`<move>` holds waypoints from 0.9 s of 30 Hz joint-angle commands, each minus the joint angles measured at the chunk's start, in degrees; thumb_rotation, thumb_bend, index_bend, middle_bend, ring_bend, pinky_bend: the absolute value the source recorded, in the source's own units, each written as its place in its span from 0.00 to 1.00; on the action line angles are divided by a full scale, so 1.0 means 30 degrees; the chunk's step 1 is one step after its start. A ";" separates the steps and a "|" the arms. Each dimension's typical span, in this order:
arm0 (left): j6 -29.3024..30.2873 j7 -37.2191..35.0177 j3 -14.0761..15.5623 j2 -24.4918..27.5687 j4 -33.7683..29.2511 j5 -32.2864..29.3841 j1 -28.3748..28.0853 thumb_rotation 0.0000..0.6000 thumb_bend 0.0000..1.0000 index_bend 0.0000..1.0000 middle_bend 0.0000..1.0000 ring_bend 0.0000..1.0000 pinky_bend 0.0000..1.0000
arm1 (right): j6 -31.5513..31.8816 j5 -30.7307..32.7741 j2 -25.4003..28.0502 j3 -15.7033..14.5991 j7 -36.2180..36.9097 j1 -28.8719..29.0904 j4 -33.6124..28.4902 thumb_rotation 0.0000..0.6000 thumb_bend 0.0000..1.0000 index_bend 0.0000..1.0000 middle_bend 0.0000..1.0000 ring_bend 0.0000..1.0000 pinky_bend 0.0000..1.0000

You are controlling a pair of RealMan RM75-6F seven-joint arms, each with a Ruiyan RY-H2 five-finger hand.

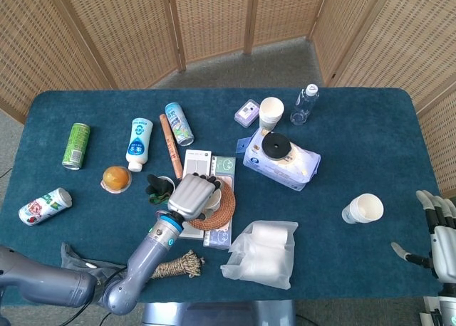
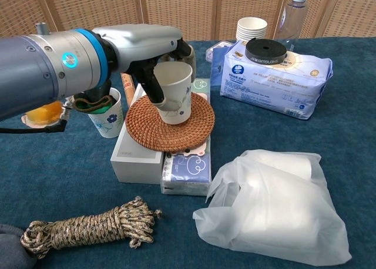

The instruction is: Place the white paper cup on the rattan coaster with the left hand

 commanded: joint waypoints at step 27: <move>0.1179 0.0962 0.0432 -0.0400 0.0003 -0.0664 -0.0655 1.00 0.30 0.36 0.41 0.42 0.44 | -0.0618 0.0694 0.0119 0.0457 -0.0182 0.0531 -0.0274 1.00 0.06 0.00 0.00 0.00 0.00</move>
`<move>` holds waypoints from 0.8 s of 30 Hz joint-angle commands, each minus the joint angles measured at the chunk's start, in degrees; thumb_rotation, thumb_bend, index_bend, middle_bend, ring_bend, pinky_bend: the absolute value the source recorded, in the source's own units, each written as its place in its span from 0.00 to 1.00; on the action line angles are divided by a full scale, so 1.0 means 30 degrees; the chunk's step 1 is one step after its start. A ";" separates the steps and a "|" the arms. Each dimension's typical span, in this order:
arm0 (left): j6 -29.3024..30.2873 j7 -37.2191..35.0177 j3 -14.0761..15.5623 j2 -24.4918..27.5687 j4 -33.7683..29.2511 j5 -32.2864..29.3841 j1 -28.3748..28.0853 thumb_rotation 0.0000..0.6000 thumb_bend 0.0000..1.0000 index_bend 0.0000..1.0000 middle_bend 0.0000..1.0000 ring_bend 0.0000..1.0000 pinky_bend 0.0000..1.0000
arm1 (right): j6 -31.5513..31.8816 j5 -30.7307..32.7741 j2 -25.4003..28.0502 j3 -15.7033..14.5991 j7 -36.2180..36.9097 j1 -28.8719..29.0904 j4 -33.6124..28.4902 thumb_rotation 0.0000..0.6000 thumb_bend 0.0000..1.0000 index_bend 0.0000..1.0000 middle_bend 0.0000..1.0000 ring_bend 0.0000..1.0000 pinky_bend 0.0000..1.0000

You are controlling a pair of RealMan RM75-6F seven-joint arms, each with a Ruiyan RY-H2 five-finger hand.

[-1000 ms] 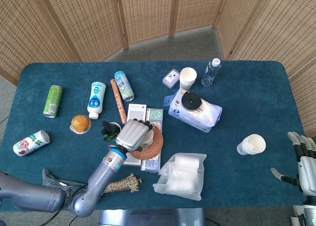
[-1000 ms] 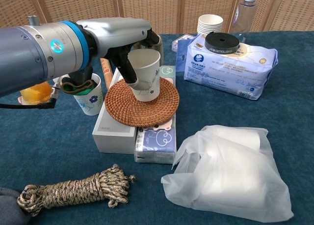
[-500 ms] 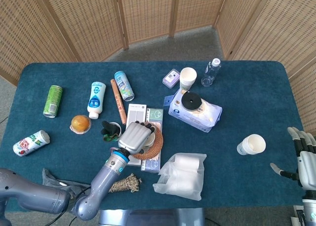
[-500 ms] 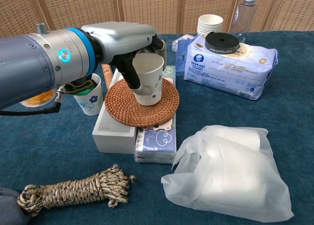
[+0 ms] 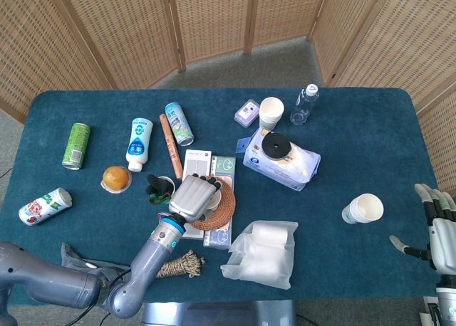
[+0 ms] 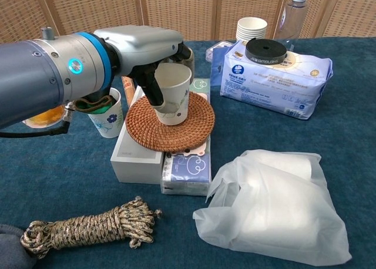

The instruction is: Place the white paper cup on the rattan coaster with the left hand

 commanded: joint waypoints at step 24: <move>0.0426 0.0029 0.0297 0.1181 -0.1300 -0.0027 0.0007 1.00 0.29 0.07 0.00 0.00 0.24 | 0.0044 -0.0043 -0.0037 -0.0042 -0.0194 0.0015 -0.0060 1.00 0.06 0.00 0.00 0.00 0.00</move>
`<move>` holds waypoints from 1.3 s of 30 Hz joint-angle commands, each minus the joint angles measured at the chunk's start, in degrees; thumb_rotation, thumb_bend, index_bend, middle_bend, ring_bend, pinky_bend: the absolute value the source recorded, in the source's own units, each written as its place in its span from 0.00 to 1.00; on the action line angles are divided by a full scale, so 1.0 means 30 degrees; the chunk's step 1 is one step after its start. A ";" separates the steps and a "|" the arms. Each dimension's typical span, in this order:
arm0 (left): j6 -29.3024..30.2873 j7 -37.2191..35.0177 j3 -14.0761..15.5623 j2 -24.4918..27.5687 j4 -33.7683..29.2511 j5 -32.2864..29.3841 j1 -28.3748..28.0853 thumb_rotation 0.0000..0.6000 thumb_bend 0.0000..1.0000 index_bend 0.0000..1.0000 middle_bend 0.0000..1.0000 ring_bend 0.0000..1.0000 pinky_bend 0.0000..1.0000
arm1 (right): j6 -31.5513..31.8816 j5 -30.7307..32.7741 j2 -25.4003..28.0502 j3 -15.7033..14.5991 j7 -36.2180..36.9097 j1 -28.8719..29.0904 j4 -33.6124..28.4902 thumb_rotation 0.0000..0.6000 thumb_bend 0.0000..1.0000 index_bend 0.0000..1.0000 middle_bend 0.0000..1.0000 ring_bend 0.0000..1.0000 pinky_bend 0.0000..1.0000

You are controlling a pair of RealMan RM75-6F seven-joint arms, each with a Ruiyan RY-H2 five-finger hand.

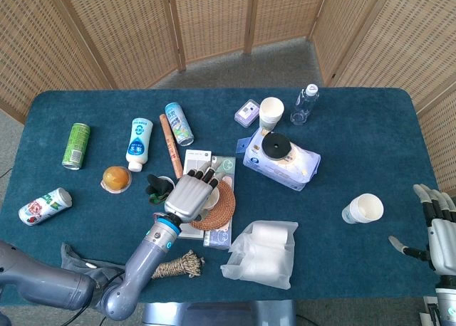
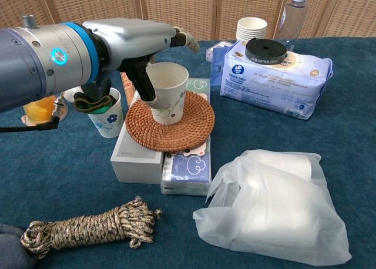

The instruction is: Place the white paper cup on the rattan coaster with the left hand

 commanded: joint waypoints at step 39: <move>0.3740 -0.7455 0.4133 1.1176 -0.4106 0.9733 0.8788 1.00 0.29 0.01 0.00 0.00 0.15 | 0.0527 -0.0430 -0.0561 -0.0289 -0.1235 -0.0256 0.0182 1.00 0.06 0.00 0.00 0.00 0.00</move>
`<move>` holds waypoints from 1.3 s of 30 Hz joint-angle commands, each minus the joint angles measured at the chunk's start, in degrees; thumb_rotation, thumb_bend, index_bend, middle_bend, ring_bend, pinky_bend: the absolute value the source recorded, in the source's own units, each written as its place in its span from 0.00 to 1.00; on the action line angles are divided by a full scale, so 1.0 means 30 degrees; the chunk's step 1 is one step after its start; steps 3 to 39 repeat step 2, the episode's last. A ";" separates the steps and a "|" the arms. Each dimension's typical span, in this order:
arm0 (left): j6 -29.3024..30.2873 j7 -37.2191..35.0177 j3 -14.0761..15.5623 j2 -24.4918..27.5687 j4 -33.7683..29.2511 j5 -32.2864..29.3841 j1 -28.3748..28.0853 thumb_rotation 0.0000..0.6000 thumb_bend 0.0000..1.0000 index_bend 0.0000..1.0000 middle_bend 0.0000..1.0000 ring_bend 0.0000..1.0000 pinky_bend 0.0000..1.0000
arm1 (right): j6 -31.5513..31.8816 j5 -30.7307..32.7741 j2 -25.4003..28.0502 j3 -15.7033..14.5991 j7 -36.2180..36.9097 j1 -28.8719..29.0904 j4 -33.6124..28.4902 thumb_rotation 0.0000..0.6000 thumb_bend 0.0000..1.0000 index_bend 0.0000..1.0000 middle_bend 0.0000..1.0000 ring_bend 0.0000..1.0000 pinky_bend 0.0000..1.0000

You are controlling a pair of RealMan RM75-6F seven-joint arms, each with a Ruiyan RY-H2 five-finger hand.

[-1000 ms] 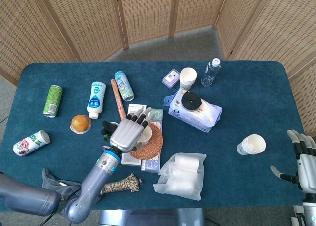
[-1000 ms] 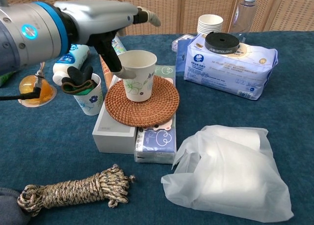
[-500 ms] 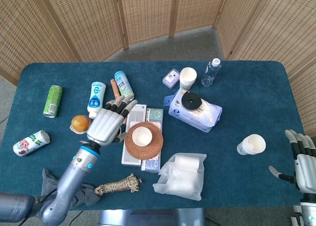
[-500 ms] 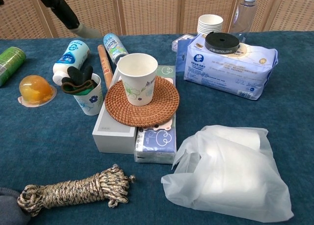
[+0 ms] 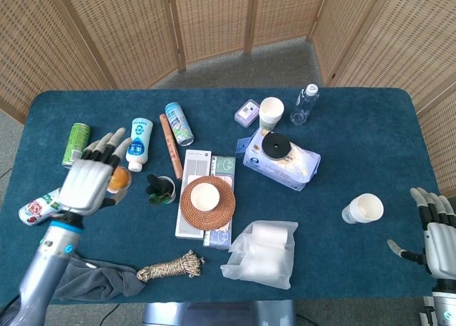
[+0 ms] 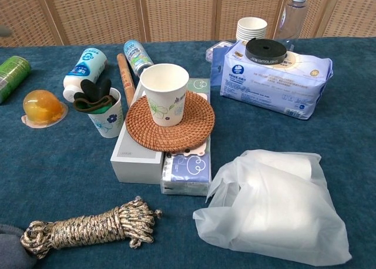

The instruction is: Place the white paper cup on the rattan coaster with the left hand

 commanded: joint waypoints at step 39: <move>0.1002 -0.1828 0.1616 0.1004 0.0708 0.2355 0.2193 1.00 0.29 0.01 0.00 0.00 0.15 | 0.0044 0.0020 -0.0088 0.0006 -0.0229 0.0006 0.0019 1.00 0.06 0.00 0.00 0.00 0.00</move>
